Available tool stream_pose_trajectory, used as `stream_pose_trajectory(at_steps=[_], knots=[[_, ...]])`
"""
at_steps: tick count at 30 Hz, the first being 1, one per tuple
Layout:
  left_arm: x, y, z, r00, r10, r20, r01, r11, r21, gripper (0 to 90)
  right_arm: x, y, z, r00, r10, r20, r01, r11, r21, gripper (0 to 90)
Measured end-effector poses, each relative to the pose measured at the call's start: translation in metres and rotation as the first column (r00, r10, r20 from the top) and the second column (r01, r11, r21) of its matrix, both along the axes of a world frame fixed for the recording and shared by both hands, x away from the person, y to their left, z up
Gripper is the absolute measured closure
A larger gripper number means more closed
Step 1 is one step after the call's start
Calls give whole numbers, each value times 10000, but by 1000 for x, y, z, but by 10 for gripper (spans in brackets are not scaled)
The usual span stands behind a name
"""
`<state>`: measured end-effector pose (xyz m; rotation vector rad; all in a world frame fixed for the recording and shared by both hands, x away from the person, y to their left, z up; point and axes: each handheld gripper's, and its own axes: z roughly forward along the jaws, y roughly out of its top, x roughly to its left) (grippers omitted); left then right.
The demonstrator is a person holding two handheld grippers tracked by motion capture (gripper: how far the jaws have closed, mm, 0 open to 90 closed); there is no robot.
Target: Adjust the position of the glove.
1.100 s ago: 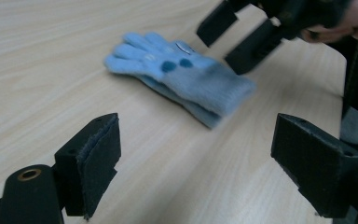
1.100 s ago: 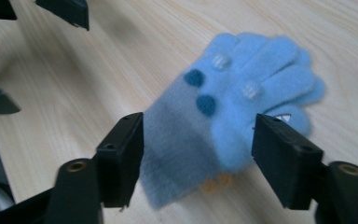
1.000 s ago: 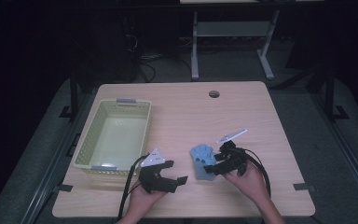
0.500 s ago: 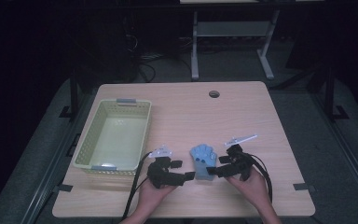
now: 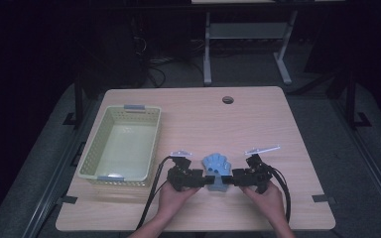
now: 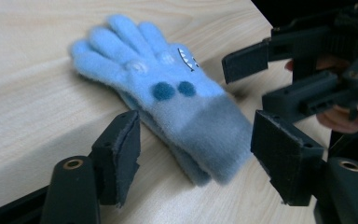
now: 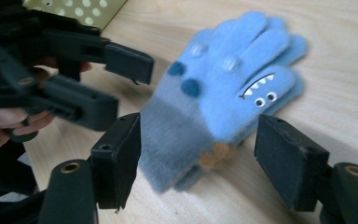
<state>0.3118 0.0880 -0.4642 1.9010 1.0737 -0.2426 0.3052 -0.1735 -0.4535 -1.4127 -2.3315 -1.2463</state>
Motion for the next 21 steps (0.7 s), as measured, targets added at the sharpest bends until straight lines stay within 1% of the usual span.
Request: stream_pose_trajectory(at_steps=[2, 3, 4, 5, 7, 9, 10, 13, 14, 16, 17, 18, 21], knots=[[2, 0, -3, 9998, 38, -196, -41, 9999, -139, 365, -1, 0, -2, 9999, -58, -114, 58, 10000, -58, 342], [2, -1, -4, 9997, -4, -227, 1, 9999, -159, 382, -1, -1, -3, 9999, -130, -59, 129, 9999, -24, 361], [2, -1, -4, 9997, -4, -227, 1, 9999, -159, 393, -1, -1, -3, 9999, -130, -59, 129, 9999, -24, 361], [2, -2, -5, 9995, -46, -298, 37, 9995, -303, 401, 0, -1, -5, 9994, -254, -216, 253, 9997, -47, 382], [2, -3, -5, 9994, 3, -334, -16, 9993, -386, 423, 0, -2, -7, 9993, -240, -298, 237, 9997, -96, 407], [3, -3, -5, 9994, -2, -336, -9, 9995, -328, 454, 0, -2, -8, 9989, -296, -367, 293, 9995, -66, 418], [3, -4, -6, 9994, 35, -342, -43, 9997, -244, 454, 1, -2, -10, 9989, -293, -378, 292, 9996, -28, 430], [5, -4, -9, 9987, -20, -514, 15, 10000, -93, 499, 1, -1, -12, 9984, -306, -482, 310, 9995, 76, 460], [5, -5, -10, 9985, -9, -556, 4, 10000, -89, 505, 1, 0, -13, 9982, -335, -500, 340, 9994, 86, 462], [4, -5, -10, 9984, -66, -557, 65, 10000, -34, 516, 1, 1, -14, 9966, -458, -684, 466, 9989, 101, 461], [4, -6, -11, 9983, -70, -576, 68, 10000, -48, 516, 1, 0, -17, 9959, -487, -760, 507, 9984, 245, 480], [5, -6, -11, 9980, -78, -622, 76, 10000, -27, 516, 1, 0, -17, 9959, -487, -760, 507, 9984, 245, 480], [5, -6, -12, 9986, -166, -502, 166, 9999, -3, 528, -1, 3, -18, 9959, -544, -717, 570, 9978, 334, 525]])
